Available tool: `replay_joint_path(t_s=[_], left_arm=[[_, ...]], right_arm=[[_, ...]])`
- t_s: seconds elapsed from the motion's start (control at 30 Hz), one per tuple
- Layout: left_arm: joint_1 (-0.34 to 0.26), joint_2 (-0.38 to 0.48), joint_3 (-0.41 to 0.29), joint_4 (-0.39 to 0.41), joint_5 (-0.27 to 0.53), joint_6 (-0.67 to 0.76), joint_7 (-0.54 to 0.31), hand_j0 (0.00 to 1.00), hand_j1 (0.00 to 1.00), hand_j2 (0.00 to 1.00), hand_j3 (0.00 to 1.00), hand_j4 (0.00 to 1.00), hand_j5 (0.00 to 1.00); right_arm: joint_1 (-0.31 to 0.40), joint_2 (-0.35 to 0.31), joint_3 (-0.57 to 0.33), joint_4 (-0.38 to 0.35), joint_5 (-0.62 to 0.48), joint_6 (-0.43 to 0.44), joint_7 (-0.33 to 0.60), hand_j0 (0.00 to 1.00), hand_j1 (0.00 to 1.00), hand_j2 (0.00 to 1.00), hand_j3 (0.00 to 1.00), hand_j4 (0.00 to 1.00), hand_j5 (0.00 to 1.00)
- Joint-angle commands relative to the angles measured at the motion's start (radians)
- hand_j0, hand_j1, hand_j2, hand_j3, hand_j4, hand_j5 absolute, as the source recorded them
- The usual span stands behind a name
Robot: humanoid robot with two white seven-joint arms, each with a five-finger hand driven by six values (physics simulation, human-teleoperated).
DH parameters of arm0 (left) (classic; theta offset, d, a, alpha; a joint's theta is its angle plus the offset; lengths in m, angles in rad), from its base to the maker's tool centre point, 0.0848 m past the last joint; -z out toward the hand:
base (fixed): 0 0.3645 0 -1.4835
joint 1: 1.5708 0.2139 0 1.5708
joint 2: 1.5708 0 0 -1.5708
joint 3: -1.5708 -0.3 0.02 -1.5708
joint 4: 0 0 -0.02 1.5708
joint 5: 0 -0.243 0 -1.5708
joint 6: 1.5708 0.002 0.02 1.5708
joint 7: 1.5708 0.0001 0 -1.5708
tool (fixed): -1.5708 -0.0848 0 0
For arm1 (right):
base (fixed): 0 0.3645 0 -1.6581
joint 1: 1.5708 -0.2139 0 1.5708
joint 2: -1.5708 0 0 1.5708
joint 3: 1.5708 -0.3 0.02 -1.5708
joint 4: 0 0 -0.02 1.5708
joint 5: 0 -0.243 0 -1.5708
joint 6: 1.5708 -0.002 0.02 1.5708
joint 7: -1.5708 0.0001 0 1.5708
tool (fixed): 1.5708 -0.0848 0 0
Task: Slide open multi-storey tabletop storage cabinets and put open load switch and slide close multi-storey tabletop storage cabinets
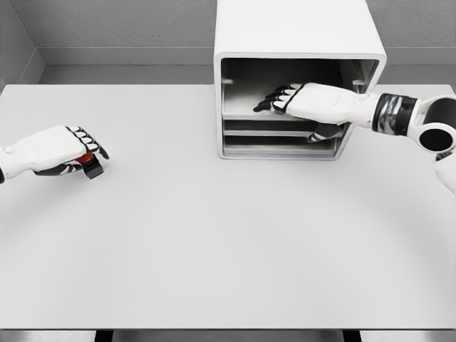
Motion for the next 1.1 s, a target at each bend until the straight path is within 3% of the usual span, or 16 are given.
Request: replay_joint_path(t_s=[0.0,0.07,0.43,0.7,0.9,1.07], left_arm=[[0.000,0.002,0.002,0.002,0.006,0.001,-0.001,0.55,0.55,0.55,0.55,0.55,0.55],[0.000,0.004,0.002,0.002,0.006,0.001,-0.001,0.49,0.49,0.49,0.49,0.49,0.49],[-0.003,0.007,0.010,-0.012,0.009,0.001,-0.002,0.49,0.49,0.49,0.49,0.49,0.49],[-0.008,0.013,0.014,-0.034,0.009,0.001,-0.002,0.49,0.49,0.49,0.49,0.49,0.49],[-0.009,0.015,0.014,-0.058,0.009,0.001,-0.002,0.49,0.49,0.49,0.49,0.49,0.49],[-0.009,0.016,0.014,-0.097,0.006,0.001,-0.002,0.49,0.49,0.49,0.49,0.49,0.49]], right_arm=[[0.000,-0.007,0.001,-0.012,-0.007,0.002,0.000,1.00,1.00,1.00,1.00,1.00,1.00],[0.006,-0.024,-0.002,-0.048,-0.009,0.002,0.000,1.00,1.00,1.00,1.00,1.00,1.00],[0.051,-0.081,-0.012,-0.153,-0.015,0.002,0.000,1.00,1.00,1.00,1.00,1.00,1.00],[0.072,-0.113,-0.012,-0.182,-0.015,0.002,0.000,1.00,1.00,1.00,1.00,1.00,1.00],[0.103,-0.173,-0.013,-0.268,-0.018,0.002,0.000,1.00,1.00,1.00,1.00,1.00,1.00],[0.127,-0.249,-0.030,-0.354,-0.084,0.002,0.000,1.00,1.00,1.00,1.00,1.00,1.00]])
